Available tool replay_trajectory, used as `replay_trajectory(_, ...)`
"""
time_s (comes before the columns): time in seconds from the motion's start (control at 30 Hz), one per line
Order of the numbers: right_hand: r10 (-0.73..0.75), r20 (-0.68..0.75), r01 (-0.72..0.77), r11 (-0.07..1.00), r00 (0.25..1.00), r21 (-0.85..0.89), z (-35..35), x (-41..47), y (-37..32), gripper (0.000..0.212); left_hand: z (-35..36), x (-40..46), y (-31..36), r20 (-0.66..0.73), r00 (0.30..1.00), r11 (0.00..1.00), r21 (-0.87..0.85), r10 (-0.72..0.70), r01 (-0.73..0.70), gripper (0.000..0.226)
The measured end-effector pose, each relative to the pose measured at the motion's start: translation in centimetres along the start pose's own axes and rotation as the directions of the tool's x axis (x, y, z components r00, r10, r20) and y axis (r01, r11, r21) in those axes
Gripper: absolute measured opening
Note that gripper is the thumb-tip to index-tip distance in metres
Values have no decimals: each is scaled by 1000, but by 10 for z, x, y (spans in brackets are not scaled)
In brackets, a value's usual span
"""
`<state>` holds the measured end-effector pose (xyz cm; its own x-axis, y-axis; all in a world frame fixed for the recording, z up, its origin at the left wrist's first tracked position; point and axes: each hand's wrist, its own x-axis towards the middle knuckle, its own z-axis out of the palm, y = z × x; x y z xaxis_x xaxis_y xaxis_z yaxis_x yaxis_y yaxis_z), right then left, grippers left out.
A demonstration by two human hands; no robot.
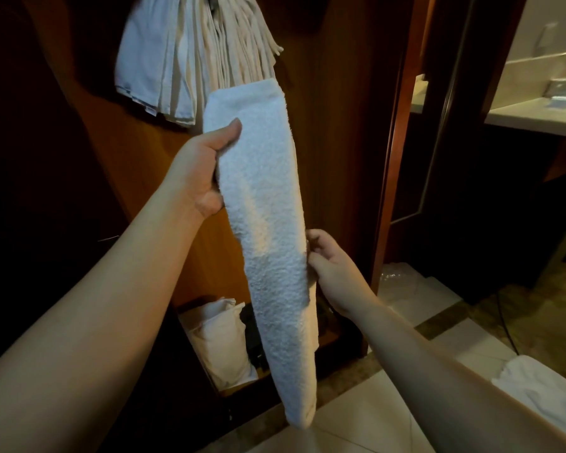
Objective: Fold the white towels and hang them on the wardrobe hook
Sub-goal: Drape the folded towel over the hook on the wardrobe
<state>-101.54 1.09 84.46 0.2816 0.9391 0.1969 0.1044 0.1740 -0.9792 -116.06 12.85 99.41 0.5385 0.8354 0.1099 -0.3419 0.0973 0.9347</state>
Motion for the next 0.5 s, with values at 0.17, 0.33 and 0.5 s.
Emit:
replay_trajectory(0.17, -21, 78, 27, 997, 997, -70, 1, -1, -6, 13, 1, 6, -2, -49, 998, 998, 59, 34, -31, 40)
replay_trajectory(0.33, -66, -1, 66, 986, 998, -150, 6, -3, -7, 7, -2, 10, 2, -101, 994, 992, 118, 47, -35, 39)
replay_trajectory(0.5, -98, -78, 89, 990, 992, -110, 8, -2, -6, 8, -4, 10, 4, -54, 997, 996, 74, 60, -56, 38)
